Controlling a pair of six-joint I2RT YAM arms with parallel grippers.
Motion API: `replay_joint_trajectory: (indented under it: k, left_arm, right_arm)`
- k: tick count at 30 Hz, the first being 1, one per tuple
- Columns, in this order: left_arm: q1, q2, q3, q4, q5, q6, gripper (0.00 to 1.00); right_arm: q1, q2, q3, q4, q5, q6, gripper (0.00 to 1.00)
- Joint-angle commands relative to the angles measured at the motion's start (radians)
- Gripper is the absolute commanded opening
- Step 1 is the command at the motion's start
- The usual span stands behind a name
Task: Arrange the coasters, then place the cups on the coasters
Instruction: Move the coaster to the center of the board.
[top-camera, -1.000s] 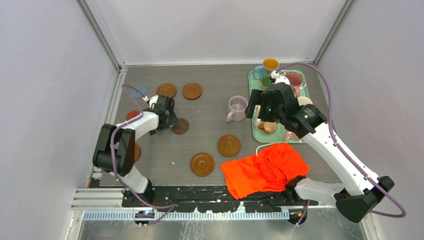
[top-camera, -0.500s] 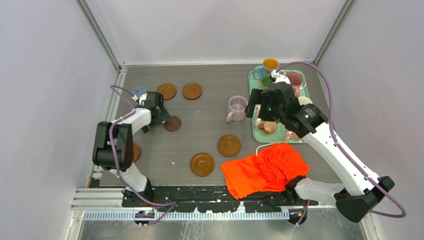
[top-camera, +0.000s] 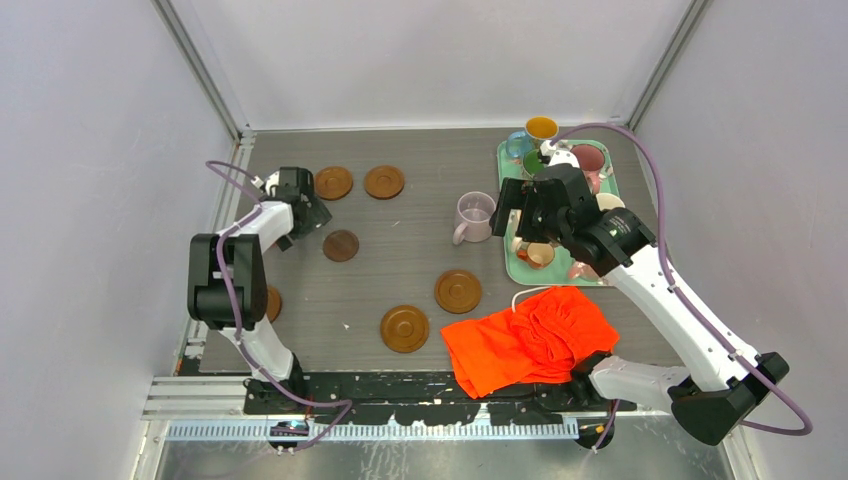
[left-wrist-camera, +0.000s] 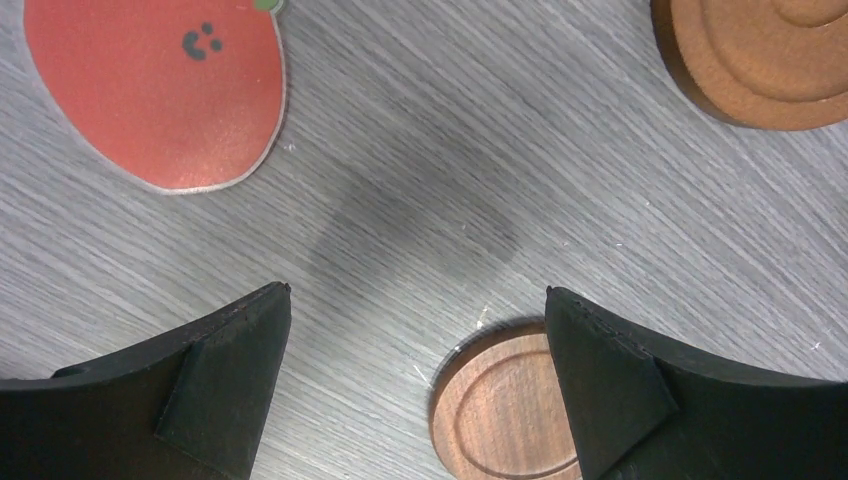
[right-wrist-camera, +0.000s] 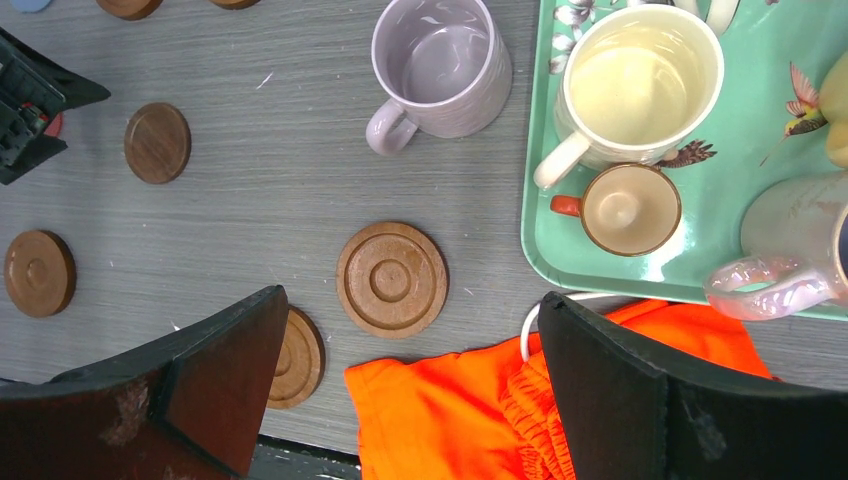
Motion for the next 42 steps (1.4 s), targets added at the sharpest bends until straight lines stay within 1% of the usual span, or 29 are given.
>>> replay_joint_trajectory:
  k: [1,5,9,11,14,18,24,29,35,42]
  left_arm:
    - [0.001,-0.01,0.031,-0.014,0.035,0.002,1.0]
    - [-0.045,-0.074,-0.013,-0.018,0.061,0.006,1.0]
    - [-0.115,-0.158,-0.085,-0.027,0.049,0.0,1.0]
    - [-0.15,-0.199,-0.135,-0.015,0.07,-0.008,1.0]
    - [-0.215,-0.239,-0.17,-0.022,0.078,-0.028,1.0]
    - [-0.316,-0.236,-0.177,-0.025,0.072,-0.064,1.0]
    - [-0.427,-0.151,-0.136,0.01,0.081,-0.094,1.0]
    - [-0.441,-0.07,-0.097,0.043,0.111,-0.1,1.0]
    - [-0.437,-0.001,-0.058,0.051,0.096,-0.077,1.0]
    - [-0.389,0.029,-0.053,0.054,0.1,-0.062,1.0]
  right_arm:
    - [0.005,0.0,0.035,0.031,-0.004,-0.023,1.0]
    - [0.005,-0.001,0.028,0.038,0.006,-0.031,1.0]
    - [0.005,-0.004,0.022,0.037,0.006,-0.032,1.0]
    - [0.005,-0.013,0.016,0.039,0.009,-0.031,1.0]
    - [0.006,-0.023,0.005,0.042,0.017,-0.031,1.0]
    - [0.005,-0.027,-0.006,0.044,0.026,-0.026,1.0]
    - [0.006,-0.031,-0.017,0.041,0.032,-0.016,1.0]
    - [0.005,-0.037,-0.018,0.034,0.041,-0.01,1.0]
    - [0.005,-0.044,-0.02,0.024,0.05,-0.003,1.0]
    - [0.006,-0.051,-0.011,0.011,0.061,-0.004,1.0]
